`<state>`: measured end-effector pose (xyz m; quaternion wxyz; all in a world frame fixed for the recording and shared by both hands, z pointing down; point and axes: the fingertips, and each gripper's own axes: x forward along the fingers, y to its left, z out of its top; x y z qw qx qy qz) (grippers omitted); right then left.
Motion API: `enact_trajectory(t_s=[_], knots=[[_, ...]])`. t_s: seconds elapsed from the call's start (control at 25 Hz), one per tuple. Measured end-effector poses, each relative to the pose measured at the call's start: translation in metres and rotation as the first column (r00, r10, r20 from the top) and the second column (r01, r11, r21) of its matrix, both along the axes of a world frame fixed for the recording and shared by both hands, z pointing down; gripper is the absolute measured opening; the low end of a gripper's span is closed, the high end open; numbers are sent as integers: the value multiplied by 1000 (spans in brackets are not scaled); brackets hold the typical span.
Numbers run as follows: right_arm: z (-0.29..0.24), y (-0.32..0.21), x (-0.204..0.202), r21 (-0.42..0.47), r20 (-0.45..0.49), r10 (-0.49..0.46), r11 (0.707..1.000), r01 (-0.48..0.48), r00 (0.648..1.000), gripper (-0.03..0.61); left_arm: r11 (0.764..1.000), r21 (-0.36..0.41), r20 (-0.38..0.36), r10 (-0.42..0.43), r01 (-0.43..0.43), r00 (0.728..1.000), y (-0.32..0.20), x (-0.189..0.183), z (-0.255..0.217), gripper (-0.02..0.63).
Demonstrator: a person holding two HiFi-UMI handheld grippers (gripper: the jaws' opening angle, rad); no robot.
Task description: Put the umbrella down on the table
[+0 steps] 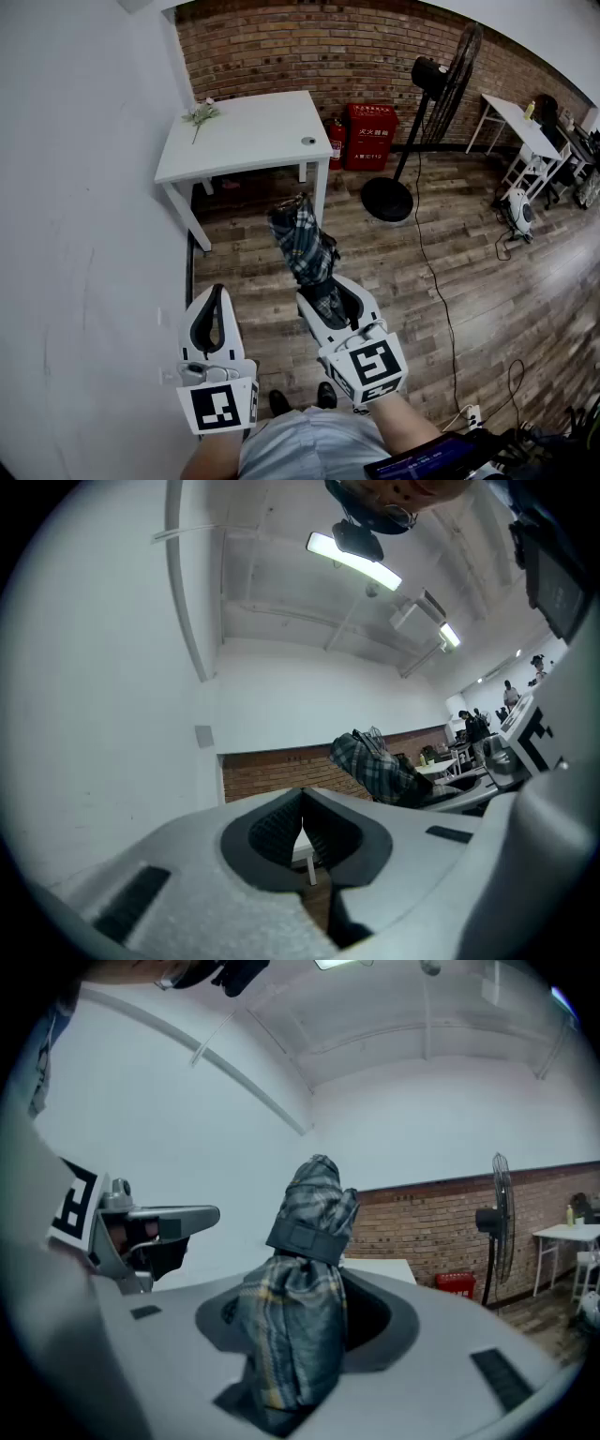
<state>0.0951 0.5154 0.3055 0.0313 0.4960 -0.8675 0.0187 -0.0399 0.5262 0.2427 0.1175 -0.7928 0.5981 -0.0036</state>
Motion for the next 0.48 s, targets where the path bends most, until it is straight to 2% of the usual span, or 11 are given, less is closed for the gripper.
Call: enact_trajectory(t_s=[0.48], knots=[[4, -9, 44, -3, 58, -2, 1000, 2, 998, 198, 1000, -6, 9, -21, 22, 1000, -4, 37, 8, 8]])
